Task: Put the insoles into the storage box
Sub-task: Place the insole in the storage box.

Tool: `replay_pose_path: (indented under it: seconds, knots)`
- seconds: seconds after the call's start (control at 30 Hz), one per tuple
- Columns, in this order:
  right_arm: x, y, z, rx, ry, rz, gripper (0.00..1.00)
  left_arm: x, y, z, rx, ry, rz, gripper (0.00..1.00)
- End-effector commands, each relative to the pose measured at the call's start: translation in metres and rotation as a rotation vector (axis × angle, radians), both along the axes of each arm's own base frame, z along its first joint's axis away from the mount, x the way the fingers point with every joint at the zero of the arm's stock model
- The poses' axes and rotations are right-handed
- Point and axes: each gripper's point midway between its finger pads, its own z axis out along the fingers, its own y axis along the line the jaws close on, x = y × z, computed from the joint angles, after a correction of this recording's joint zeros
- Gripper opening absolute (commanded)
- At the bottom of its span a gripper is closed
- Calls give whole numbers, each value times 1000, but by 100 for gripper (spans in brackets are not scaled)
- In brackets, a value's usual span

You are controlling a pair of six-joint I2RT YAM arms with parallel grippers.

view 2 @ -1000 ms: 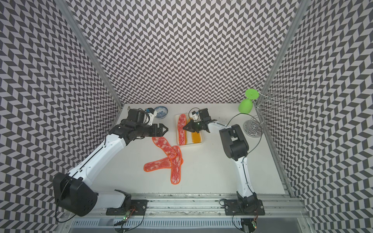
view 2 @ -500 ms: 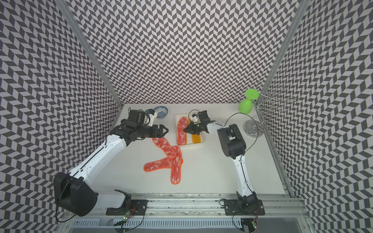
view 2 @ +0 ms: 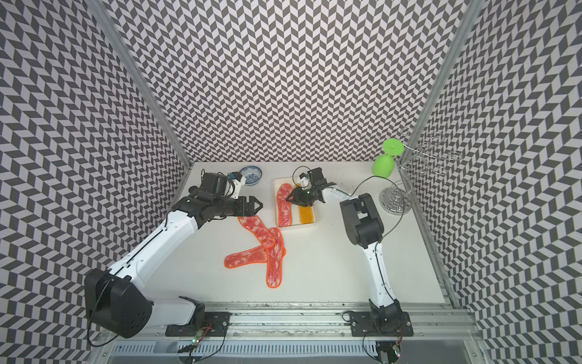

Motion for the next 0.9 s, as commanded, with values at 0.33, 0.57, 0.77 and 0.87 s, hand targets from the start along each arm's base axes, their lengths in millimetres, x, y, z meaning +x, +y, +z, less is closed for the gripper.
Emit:
replay_pose_path:
  seconds: [0.33,0.57,0.77,0.87]
  knots:
    - [6,-11,64,-106,-164,-23,51,5,16,-8,42,14,83,92]
    - [-24,-26,102,-178,-276,-16,59,4,37,-20,88,51,203,89]
    - [-69,-31,120,-207,-317,15,69,3,52,-35,76,69,327,83]
    - [-90,-29,130,-193,-325,26,71,2,56,-54,56,93,388,79]
